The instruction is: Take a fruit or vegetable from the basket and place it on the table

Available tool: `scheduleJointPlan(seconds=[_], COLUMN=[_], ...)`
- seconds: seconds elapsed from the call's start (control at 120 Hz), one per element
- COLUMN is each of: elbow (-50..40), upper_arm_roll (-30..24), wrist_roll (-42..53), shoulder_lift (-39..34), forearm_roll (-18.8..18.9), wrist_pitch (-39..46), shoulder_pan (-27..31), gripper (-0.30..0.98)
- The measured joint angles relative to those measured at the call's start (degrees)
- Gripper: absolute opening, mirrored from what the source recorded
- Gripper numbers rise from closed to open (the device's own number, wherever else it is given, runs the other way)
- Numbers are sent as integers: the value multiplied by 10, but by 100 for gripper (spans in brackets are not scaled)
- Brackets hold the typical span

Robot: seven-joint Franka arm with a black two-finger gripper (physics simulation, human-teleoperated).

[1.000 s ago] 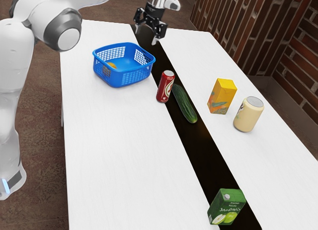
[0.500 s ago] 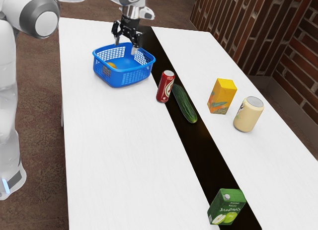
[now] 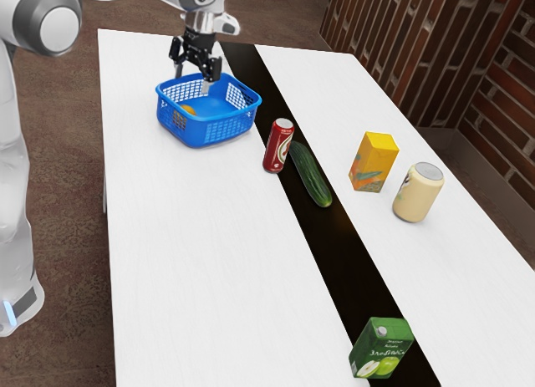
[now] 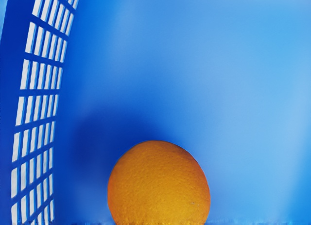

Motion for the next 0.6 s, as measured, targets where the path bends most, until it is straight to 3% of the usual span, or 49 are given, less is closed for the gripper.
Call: scheduleJointPlan(seconds=[0.6], elbow=[-37], upper_arm_roll=[4], wrist_roll=[32], shoulder_lift=[-6], forearm_roll=[1], wrist_pitch=[6], shoulder_pan=[-12], gripper=[69])
